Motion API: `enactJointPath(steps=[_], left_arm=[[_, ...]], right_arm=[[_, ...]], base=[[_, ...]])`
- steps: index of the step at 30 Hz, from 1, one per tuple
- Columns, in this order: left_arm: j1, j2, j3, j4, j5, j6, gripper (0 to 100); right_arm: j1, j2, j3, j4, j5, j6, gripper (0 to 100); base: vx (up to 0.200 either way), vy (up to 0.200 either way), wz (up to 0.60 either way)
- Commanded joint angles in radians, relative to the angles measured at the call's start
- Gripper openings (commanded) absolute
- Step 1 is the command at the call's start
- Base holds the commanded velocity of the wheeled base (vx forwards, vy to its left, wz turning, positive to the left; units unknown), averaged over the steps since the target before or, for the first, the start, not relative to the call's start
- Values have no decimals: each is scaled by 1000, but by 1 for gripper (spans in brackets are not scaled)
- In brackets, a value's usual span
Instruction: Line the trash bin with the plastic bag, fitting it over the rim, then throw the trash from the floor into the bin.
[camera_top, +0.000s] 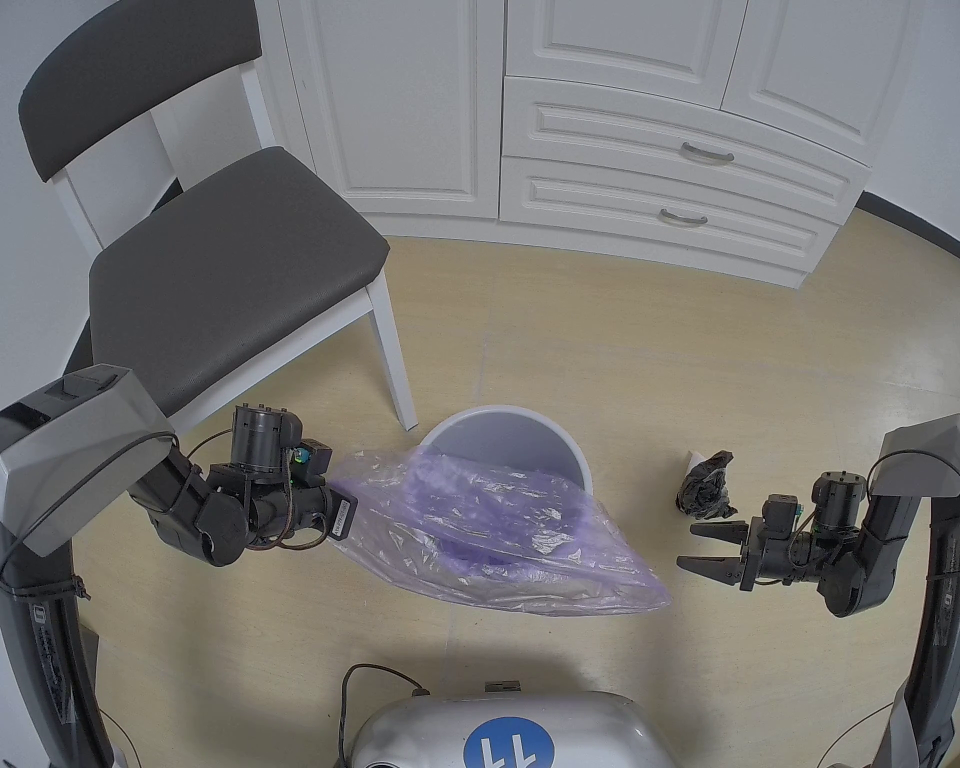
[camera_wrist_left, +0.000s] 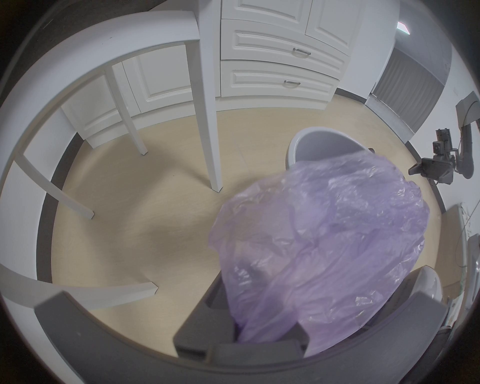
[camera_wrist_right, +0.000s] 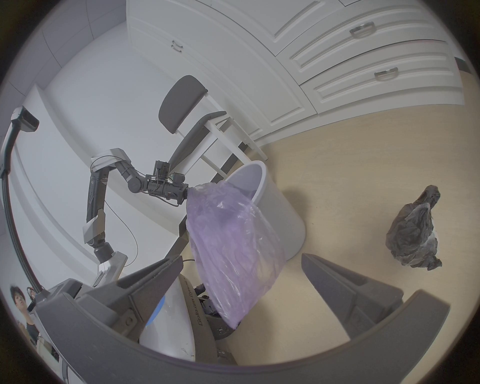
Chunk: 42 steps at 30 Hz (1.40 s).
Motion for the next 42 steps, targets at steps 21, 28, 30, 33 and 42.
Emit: enactJointPath(steps=[21, 28, 30, 33, 42], left_arm=[[-37, -34, -24, -14, -2, -105, 0], [-37, -31, -29, -10, 0, -110, 0], [-37, -30, -29, -11, 0, -110, 0], [-35, -28, -30, -11, 0, -110, 0], [-29, -28, -30, -14, 0, -110, 0]], right_arm=[[384, -252, -37, -43, -860, 76, 100], [541, -313, -88, -11, -1230, -29, 100], [575, -349, -65, -11, -1236, -34, 100], [685, -404, 30, -12, -1239, -55, 100], [923, -349, 127, -40, -1379, -141, 100]], base=[[0, 0, 0], [0, 0, 0], [0, 0, 0], [0, 0, 0], [0, 0, 0]])
